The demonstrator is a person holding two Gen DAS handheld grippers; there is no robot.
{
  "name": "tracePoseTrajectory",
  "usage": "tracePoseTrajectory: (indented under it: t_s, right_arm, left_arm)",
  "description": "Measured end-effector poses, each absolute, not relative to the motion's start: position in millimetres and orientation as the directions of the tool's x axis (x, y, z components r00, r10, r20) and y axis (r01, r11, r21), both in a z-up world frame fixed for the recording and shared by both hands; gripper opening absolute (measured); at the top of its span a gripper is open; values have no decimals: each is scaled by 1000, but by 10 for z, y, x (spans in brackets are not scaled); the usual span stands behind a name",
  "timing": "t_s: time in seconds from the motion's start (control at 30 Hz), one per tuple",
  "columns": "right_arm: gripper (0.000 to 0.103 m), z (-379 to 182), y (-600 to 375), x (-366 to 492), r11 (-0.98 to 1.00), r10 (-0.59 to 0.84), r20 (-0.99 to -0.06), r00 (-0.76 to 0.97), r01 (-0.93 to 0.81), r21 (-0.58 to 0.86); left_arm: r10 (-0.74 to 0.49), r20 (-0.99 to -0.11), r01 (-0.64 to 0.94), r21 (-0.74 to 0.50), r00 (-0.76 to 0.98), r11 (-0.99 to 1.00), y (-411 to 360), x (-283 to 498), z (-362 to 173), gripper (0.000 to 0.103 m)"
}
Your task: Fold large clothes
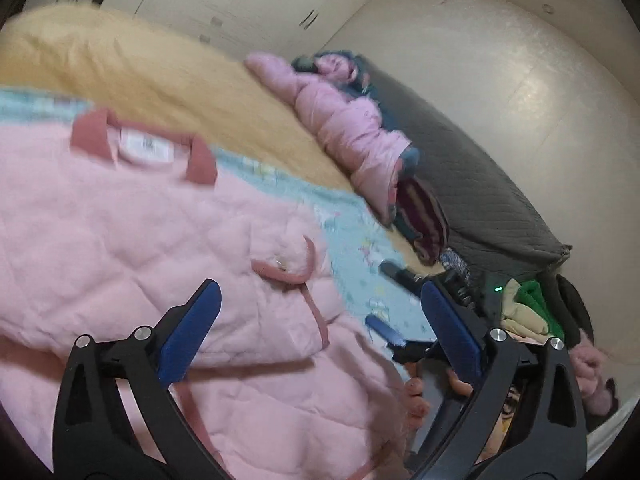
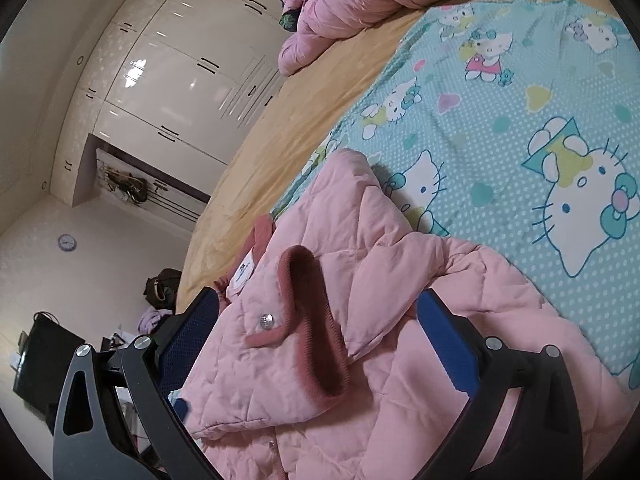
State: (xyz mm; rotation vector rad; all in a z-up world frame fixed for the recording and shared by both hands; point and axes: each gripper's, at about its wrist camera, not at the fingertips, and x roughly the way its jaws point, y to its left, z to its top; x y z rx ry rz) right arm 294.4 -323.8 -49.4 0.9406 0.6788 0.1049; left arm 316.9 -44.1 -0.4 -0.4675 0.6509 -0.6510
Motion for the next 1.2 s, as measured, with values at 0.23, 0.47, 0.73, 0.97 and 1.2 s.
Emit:
tracePoseTrajectory:
  t_s: [0.23, 0.47, 0.73, 0.97, 1.2]
  right_arm:
    - [98, -433, -2938, 3231, 630, 487, -464, 740, 70, 774]
    - [65, -412, -2686, 3605, 707, 486, -530, 695, 44, 706]
    - [7, -185, -2453, 3724, 797, 477, -526, 704, -93, 597]
    - [6, 657, -2157, 3700, 912, 395, -494, 775, -265, 313]
    - [6, 599, -2240, 3789, 939, 333, -529, 780, -226, 257]
  left_arm:
    - [-310, -510, 121, -370, 803, 921, 347, 3215, 115, 94]
    - [-103, -548, -92, -316, 830, 944, 1066, 3235, 105, 94]
    - [-102, -548, -131, -369, 830, 920, 1280, 3291, 67, 94]
    - [-115, -589, -123, -348, 800, 929, 1077, 3418, -81, 94]
    - [-130, -635, -100, -313, 762, 944, 898, 3514, -277, 94]
